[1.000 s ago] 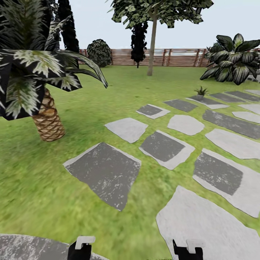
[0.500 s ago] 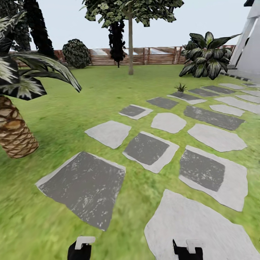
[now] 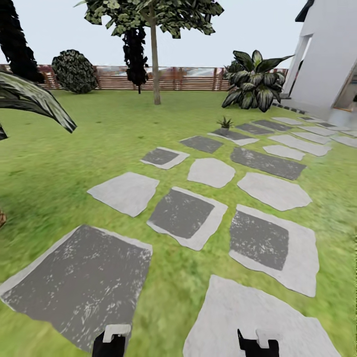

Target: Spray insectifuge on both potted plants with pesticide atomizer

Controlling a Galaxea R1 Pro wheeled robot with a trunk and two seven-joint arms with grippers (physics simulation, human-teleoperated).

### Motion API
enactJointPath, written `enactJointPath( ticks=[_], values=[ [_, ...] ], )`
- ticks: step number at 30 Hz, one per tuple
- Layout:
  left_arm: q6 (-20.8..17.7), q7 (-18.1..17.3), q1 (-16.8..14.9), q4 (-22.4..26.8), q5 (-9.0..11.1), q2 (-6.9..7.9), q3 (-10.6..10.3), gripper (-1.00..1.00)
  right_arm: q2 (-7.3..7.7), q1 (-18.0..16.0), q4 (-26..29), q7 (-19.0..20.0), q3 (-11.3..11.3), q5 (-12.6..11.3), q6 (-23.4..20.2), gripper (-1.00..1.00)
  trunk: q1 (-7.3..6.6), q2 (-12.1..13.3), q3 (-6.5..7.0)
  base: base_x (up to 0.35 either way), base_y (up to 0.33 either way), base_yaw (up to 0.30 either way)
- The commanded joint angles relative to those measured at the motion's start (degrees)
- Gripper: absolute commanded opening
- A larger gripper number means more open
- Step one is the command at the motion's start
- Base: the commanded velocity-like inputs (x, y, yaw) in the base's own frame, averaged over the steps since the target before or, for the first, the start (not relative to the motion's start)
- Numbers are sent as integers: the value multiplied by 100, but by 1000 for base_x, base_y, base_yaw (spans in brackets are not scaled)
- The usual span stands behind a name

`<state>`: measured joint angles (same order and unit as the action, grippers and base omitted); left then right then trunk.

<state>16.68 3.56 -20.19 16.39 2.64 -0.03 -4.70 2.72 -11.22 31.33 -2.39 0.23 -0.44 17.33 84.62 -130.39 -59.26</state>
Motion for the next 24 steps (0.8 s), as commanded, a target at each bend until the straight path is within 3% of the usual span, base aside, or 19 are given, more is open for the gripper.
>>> enactJointPath(
  ticks=[1,20,22,24],
  values=[
    [19,40,-3,-4,26,3,-49,-100,0,-3,-4,-14,4,-4,17,100,3,-1,2,338,-1,-241],
    [19,40,58,5,26,3,-49,-100,-6,-3,-51,-22,4,-4,61,100,3,-1,121,338,0,-240],
    [19,40,59,5,26,3,-49,-100,-8,-3,-210,-24,4,-7,303,100,3,-1,134,338,0,-241],
    [19,40,59,5,26,3,-49,-100,-17,-3,-511,-24,8,0,916,100,3,-1,146,338,0,-241]
  ],
)
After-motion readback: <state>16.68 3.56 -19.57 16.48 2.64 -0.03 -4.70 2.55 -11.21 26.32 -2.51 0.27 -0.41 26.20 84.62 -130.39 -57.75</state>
